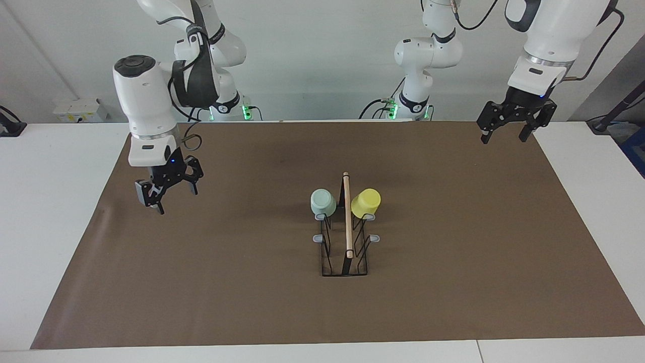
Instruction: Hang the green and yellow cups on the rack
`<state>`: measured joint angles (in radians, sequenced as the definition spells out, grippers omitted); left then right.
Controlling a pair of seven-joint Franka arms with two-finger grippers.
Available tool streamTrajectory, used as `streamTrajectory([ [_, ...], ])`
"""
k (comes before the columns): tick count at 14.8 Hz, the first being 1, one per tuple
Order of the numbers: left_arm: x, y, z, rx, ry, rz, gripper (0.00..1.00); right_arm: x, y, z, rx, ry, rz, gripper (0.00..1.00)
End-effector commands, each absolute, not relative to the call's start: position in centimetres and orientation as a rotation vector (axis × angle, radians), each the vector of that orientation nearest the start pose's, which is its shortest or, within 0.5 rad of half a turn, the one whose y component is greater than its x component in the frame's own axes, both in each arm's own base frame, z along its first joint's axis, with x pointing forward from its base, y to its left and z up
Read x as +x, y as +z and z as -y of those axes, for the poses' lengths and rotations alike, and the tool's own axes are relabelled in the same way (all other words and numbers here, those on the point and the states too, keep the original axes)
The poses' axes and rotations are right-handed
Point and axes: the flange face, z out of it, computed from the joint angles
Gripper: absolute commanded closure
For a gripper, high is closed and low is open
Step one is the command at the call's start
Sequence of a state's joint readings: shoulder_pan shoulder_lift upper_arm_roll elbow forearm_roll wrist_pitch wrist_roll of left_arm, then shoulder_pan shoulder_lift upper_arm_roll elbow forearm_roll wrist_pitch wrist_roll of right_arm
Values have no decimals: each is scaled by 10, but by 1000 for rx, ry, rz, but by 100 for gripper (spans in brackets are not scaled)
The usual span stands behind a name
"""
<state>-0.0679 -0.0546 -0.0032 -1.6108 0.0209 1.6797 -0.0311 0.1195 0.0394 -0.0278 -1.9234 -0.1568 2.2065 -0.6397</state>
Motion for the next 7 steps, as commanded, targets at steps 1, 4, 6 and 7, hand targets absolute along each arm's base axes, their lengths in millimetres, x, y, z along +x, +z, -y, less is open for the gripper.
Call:
streamTrajectory([
  [1, 559, 658, 32, -3140, -111, -82, 0, 569, 521, -81, -3218, -233, 1148, 0],
  [4, 560, 667, 29, -3139, -41, -72, 0, 563, 557, -96, -3310, -193, 807, 0],
  [6, 558, 671, 29, -3139, 24, -89, 0, 560, 589, -90, -3247, -174, 462, 0],
  [7, 556, 671, 27, -3138, 36, -122, 0, 558, 604, -77, -3184, -138, 315, 0],
])
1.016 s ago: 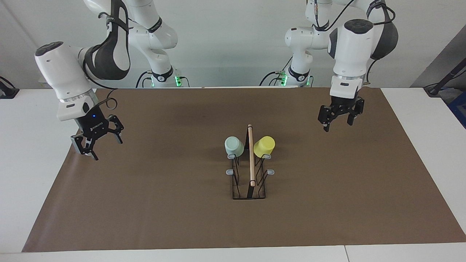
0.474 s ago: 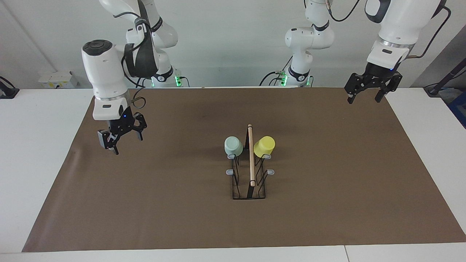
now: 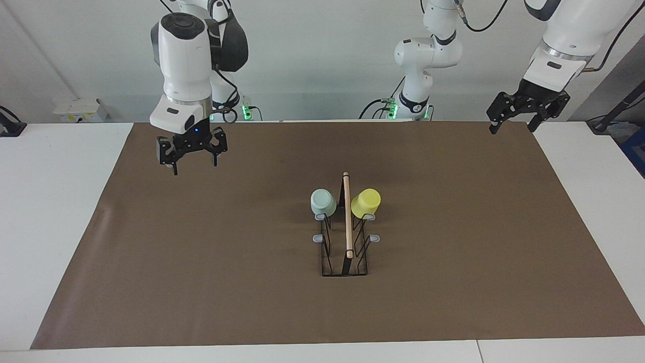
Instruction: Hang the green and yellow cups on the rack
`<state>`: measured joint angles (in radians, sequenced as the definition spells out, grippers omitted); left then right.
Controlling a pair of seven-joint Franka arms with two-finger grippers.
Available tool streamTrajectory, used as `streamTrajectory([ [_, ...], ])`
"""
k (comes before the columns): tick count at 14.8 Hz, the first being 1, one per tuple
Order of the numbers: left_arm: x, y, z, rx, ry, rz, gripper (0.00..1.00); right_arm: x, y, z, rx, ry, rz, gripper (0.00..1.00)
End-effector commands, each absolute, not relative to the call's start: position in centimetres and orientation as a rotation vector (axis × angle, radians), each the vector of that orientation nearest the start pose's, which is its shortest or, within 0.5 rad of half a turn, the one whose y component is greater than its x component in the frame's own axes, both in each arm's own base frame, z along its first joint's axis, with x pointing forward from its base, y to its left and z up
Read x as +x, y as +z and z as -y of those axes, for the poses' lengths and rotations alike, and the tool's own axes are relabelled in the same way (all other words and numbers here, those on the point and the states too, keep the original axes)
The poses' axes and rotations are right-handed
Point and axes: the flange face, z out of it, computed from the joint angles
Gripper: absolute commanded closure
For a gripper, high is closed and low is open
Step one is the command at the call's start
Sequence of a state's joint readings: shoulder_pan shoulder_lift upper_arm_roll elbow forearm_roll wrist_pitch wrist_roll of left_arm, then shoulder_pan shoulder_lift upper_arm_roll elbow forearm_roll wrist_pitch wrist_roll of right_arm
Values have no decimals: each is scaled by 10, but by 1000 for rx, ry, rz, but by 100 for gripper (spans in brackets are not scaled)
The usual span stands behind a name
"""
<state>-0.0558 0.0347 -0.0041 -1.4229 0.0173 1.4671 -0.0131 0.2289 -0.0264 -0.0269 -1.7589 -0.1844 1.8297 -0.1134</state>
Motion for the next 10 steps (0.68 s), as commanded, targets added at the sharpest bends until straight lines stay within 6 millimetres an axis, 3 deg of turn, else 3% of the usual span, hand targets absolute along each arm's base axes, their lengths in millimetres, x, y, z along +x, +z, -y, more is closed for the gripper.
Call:
streamTrajectory([
  [1, 556, 672, 27, -3135, 15, -148, 0, 556, 614, -58, -3142, -98, 220, 0],
  [4, 550, 662, 26, -3140, 24, -169, 0, 541, 625, -4, -3089, 18, 39, 0],
  [6, 545, 660, 26, -3141, 60, -177, 0, 533, 628, 20, -3093, 76, -16, 0],
  [8, 538, 659, 26, -3141, 87, -175, 0, 524, 637, 29, -3095, 97, -36, 0],
  [10, 529, 654, 26, -3140, 99, -174, 0, 518, 633, 33, -3092, 111, -55, 0],
])
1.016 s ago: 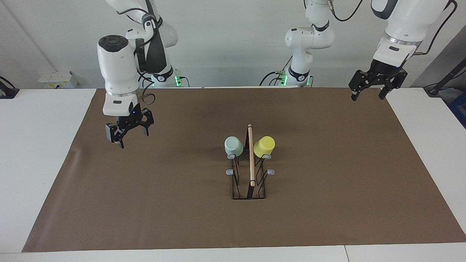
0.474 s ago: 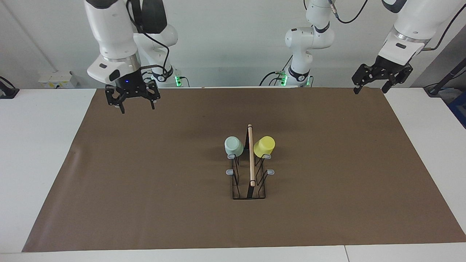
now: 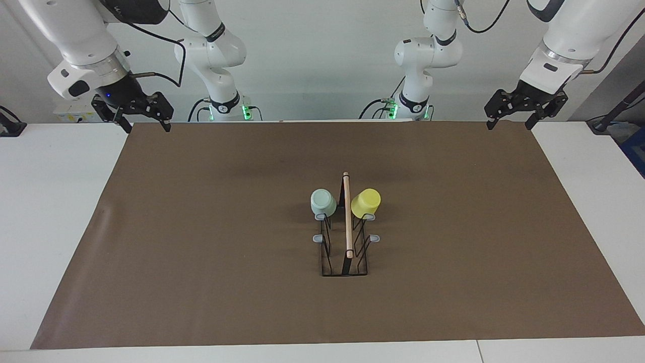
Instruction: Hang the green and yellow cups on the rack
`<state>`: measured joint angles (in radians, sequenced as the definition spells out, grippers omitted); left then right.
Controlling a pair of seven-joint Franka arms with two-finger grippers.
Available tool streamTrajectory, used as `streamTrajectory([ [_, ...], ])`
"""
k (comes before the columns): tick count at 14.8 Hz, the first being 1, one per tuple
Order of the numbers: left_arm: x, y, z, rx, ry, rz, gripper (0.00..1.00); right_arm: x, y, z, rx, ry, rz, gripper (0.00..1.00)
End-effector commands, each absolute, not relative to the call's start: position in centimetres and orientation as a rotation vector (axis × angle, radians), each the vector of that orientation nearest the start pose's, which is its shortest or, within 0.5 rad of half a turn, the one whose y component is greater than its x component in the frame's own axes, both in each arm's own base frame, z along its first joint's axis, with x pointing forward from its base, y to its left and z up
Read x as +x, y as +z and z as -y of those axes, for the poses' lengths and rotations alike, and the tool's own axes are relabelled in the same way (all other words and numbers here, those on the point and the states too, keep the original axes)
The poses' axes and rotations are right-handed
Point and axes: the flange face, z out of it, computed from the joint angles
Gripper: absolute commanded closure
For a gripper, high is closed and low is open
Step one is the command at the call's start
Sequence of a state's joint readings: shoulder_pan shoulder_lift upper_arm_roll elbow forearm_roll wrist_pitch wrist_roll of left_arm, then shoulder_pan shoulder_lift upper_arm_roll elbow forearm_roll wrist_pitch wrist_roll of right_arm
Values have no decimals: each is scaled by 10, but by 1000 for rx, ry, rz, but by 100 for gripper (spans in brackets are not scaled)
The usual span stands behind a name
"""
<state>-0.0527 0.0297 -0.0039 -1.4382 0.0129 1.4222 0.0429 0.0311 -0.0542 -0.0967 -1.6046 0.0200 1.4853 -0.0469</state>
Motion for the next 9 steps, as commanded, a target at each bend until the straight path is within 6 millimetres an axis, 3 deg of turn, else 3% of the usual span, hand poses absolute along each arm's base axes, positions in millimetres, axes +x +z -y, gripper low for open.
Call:
streamTrajectory([
  [1, 528, 655, 26, -3140, 94, -174, 0, 520, 633, 33, -3095, 95, -51, 0],
  [4, 528, 655, 27, -3140, 87, -174, 0, 522, 634, 38, -3170, 99, 52, 0],
  [9, 530, 657, 26, -3142, 60, -175, 0, 533, 640, 35, -3183, 123, 49, 0],
])
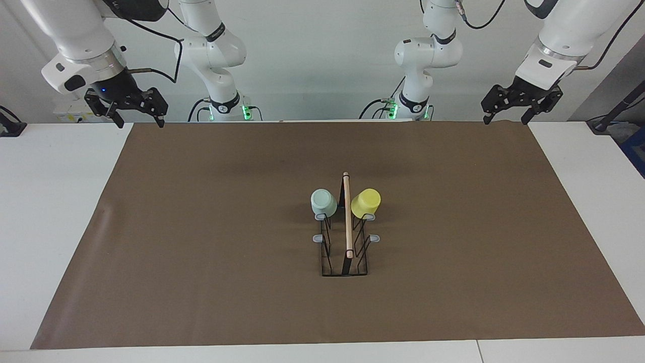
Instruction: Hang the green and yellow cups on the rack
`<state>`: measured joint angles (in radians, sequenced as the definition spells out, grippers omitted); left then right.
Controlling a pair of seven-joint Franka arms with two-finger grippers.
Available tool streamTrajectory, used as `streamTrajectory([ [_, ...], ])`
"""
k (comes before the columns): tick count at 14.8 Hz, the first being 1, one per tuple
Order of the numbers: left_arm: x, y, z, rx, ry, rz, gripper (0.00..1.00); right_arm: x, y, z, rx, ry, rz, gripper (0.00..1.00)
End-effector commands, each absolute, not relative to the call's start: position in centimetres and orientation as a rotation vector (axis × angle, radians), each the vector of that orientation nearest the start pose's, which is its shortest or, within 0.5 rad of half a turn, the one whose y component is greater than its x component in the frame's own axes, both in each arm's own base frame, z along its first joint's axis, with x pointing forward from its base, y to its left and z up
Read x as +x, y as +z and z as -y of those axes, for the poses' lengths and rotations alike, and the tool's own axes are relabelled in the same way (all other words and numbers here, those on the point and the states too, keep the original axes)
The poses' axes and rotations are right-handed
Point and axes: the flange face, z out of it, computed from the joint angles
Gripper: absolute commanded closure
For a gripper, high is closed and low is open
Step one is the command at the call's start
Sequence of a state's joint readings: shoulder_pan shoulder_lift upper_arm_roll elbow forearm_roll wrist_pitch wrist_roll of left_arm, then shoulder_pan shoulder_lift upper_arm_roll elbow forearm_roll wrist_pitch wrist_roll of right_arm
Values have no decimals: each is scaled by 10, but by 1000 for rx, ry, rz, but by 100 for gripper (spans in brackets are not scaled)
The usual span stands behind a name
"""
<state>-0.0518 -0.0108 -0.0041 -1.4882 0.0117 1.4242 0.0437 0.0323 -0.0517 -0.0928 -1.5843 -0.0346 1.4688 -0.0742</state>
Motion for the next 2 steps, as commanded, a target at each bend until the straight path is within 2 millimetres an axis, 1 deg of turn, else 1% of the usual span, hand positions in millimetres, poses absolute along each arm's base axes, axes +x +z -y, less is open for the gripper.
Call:
streamTrajectory([
  [1, 531, 658, 27, -3153, 56, -175, 0, 532, 639, 32, -3187, 125, 25, 0],
  [2, 531, 658, 28, -3159, 51, -178, 0, 532, 638, 29, -3188, 124, 8, 0],
])
